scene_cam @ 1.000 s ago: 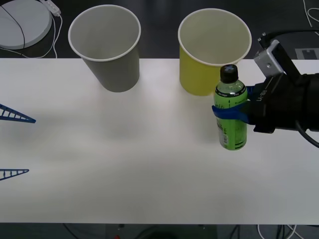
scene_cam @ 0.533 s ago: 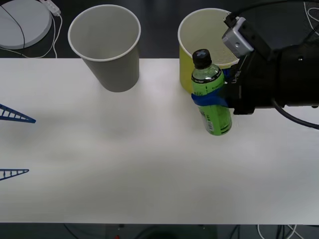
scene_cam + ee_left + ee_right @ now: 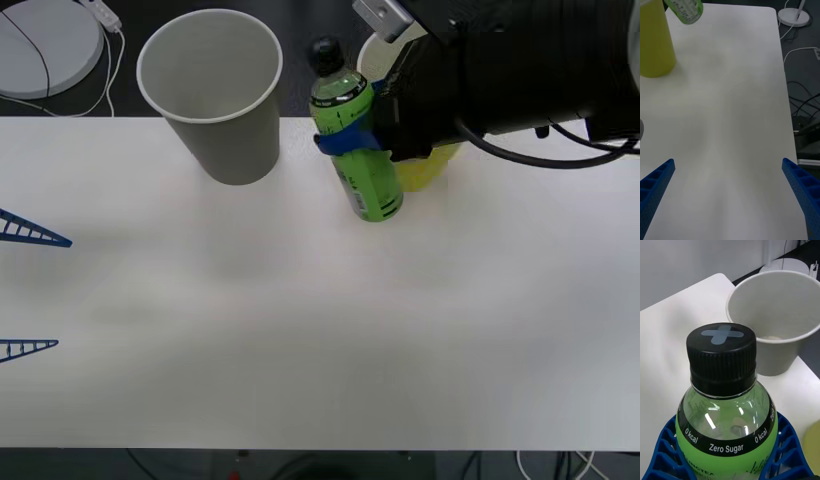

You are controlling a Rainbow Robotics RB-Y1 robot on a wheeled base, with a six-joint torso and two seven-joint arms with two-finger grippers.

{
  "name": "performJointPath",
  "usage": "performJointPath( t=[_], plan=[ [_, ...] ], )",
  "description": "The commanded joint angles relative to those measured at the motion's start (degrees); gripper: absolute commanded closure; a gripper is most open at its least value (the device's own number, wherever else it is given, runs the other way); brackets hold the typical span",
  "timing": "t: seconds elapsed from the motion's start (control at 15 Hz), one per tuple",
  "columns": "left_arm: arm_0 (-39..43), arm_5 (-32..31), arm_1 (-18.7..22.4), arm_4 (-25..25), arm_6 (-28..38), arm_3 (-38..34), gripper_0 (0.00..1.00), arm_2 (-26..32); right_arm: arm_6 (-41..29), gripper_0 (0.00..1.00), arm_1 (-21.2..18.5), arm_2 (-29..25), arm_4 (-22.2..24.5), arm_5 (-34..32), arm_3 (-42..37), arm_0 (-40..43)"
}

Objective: Put the can into the green bin and the plastic bottle into the gray bin

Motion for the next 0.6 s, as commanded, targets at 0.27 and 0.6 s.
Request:
performJointPath(
  t=[0.27, 0.6],
  plan=[
    [0.00, 0.00, 0.00, 0.00, 0.00, 0.00, 0.00, 0.00, -0.01, 1.00, 5.85, 1.50, 1.62, -4.22, 11.42, -12.29],
    [0.00, 0.00, 0.00, 0.00, 0.00, 0.00, 0.00, 0.00, -0.01, 1.00, 9.54, 2.91, 3.99, -4.13, 20.91, -20.20]
  ],
)
